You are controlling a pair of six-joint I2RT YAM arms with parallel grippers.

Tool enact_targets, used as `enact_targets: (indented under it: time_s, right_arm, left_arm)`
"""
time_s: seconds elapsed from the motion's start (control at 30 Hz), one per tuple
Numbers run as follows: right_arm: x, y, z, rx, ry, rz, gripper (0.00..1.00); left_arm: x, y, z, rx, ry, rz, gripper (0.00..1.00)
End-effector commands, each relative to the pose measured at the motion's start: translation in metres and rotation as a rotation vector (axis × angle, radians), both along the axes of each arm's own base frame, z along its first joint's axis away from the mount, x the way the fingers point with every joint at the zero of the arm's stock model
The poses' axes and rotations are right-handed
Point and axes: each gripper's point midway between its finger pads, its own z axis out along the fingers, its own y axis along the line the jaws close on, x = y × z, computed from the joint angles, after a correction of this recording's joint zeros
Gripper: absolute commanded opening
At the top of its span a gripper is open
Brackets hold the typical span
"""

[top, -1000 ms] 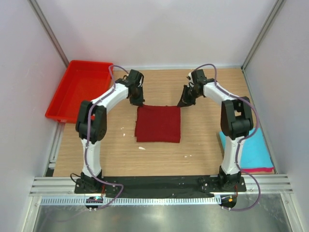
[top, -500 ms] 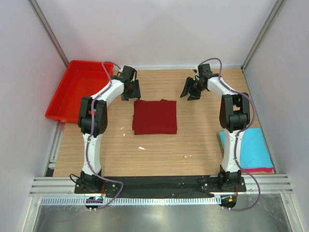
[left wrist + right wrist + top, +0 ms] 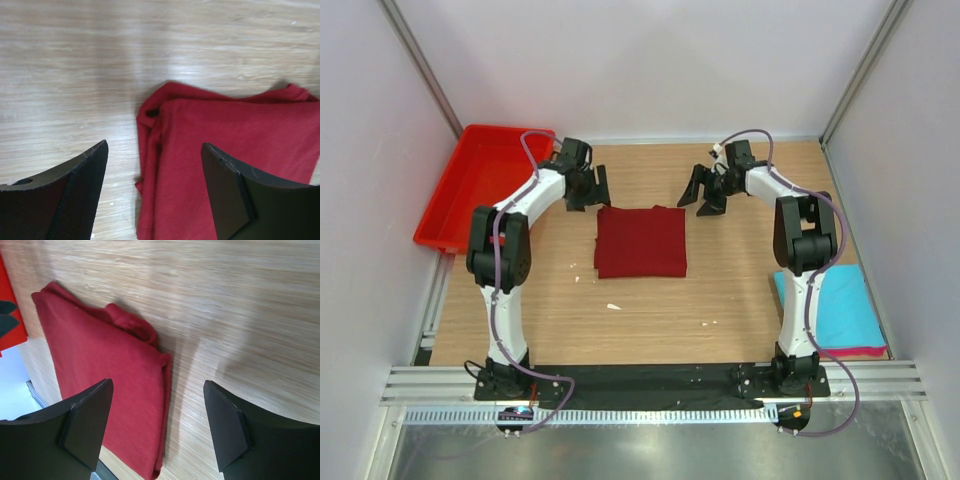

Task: Fold and stack the t-shirts
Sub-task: Fold the tshirt

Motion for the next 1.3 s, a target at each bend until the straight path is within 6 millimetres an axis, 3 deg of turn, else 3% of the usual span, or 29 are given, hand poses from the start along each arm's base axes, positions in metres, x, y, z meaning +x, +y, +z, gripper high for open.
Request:
enact_targets:
  time_s: [0.0, 0.23, 0.3, 0.33, 0.53, 0.6, 0.67, 0.73, 0.77, 0.83, 0.97, 1.07, 1.1, 1.13, 1.17, 1.2, 1.27]
  right_arm:
    - [0.009, 0.013, 0.025, 0.068, -0.078, 0.037, 0.78]
    - [-0.002, 0.01, 0.023, 0.056, -0.05, 0.025, 0.77]
    - [-0.006, 0.007, 0.028, 0.041, -0.05, 0.018, 0.77]
    - [-0.012, 0.005, 0.025, 0.032, -0.038, 0.014, 0.76]
    - [-0.033, -0.003, 0.038, 0.018, -0.041, -0.018, 0.77]
    - [-0.039, -0.004, 0.044, 0.017, -0.044, -0.022, 0.77]
    - [-0.047, -0.008, 0.041, 0.004, -0.02, -0.035, 0.77]
    - [-0.052, -0.012, 0.043, -0.017, -0.017, -0.049, 0.77]
    - [-0.056, -0.015, 0.044, -0.026, -0.007, -0.056, 0.77]
    - [-0.061, -0.022, 0.048, -0.046, -0.006, -0.074, 0.77]
    - [-0.074, -0.045, 0.049, -0.151, 0.037, -0.142, 0.79]
    - [-0.085, -0.062, 0.054, -0.225, 0.062, -0.204, 0.8]
    - [-0.089, -0.066, 0.054, -0.239, 0.069, -0.218, 0.8]
    - [-0.096, -0.069, 0.051, -0.245, 0.089, -0.228, 0.8]
    - [-0.101, -0.072, 0.052, -0.249, 0.095, -0.233, 0.8]
    - [-0.105, -0.073, 0.059, -0.248, 0.081, -0.234, 0.8]
    - [-0.118, -0.076, 0.058, -0.258, 0.094, -0.228, 0.81]
  left_arm:
    - [-0.001, 0.003, 0.028, -0.006, -0.067, -0.025, 0.76]
    - [0.006, -0.006, -0.013, -0.004, -0.008, -0.105, 0.77]
    - [0.011, -0.007, -0.02, 0.006, -0.007, -0.123, 0.68]
    - [0.016, -0.003, -0.026, 0.034, 0.009, -0.108, 0.57]
    - [0.021, 0.013, -0.027, 0.124, 0.016, -0.071, 0.37]
    - [0.019, 0.015, -0.027, 0.14, 0.016, -0.075, 0.23]
    - [0.019, 0.018, -0.025, 0.156, 0.018, -0.08, 0.2]
    - [0.016, 0.028, -0.021, 0.202, 0.026, -0.057, 0.26]
    - [0.016, 0.031, -0.015, 0.212, 0.021, -0.04, 0.51]
    - [0.011, 0.042, 0.008, 0.264, -0.007, 0.007, 0.67]
    - [-0.003, 0.043, 0.063, 0.348, -0.112, 0.06, 0.81]
    - [-0.03, 0.01, 0.096, 0.375, -0.206, -0.004, 0.81]
    - [-0.046, -0.021, 0.101, 0.372, -0.241, -0.082, 0.8]
    - [-0.057, -0.034, 0.097, 0.391, -0.274, -0.142, 0.78]
    - [-0.068, -0.046, 0.109, 0.389, -0.324, -0.175, 0.76]
    - [-0.085, -0.082, 0.114, 0.357, -0.386, -0.254, 0.75]
    - [-0.112, -0.103, 0.101, 0.368, -0.403, -0.35, 0.72]
